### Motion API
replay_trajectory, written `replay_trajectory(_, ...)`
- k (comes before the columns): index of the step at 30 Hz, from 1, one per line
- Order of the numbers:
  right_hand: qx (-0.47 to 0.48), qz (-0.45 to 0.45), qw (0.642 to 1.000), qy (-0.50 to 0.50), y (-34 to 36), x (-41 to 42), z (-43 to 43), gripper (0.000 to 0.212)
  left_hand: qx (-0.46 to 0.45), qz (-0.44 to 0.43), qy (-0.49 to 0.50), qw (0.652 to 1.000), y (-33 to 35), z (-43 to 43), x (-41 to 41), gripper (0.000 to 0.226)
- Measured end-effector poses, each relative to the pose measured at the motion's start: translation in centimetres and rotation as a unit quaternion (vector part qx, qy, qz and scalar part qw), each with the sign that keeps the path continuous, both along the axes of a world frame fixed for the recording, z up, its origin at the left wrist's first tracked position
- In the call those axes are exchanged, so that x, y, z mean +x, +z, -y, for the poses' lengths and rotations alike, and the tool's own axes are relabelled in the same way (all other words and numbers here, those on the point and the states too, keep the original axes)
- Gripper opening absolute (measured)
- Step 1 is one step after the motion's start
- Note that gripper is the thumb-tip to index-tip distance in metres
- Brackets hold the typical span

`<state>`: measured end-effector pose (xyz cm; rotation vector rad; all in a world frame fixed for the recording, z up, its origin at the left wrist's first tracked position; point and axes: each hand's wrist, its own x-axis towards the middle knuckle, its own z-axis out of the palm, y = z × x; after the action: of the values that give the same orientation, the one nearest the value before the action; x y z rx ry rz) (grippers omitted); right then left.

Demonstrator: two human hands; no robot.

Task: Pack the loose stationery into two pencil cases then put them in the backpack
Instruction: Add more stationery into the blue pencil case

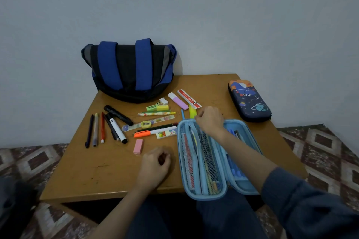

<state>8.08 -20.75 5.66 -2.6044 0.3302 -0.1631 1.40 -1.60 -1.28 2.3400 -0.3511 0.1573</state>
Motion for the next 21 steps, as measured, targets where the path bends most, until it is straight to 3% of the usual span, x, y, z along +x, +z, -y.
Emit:
replay_trajectory(7, 0.103, -0.094, 0.989, -0.056, -0.8, 3.3, -0.2, 0.031, -0.017, 0.019, -0.004, 1.000, -0.2, 0.1, 0.1, 0.007)
replay_trajectory(11, 0.170, -0.114, 0.976, -0.078, -1.0, 3.9, 0.0, 0.028, -0.025, 0.009, -0.001, 1.000, -0.4, 0.1, 0.2, 0.010)
replay_trajectory(16, 0.202, -0.102, 0.967, -0.117, -1.1, 4.7, 0.7, 0.034, -0.034, 0.006, -0.002, 0.999, -0.4, 0.0, 0.3, 0.007)
replay_trajectory(21, 0.328, -0.072, 0.931, -0.143, -0.9, 4.9, 1.6, 0.023, -0.038, 0.005, -0.002, 0.999, -0.4, 0.0, 0.3, 0.007)
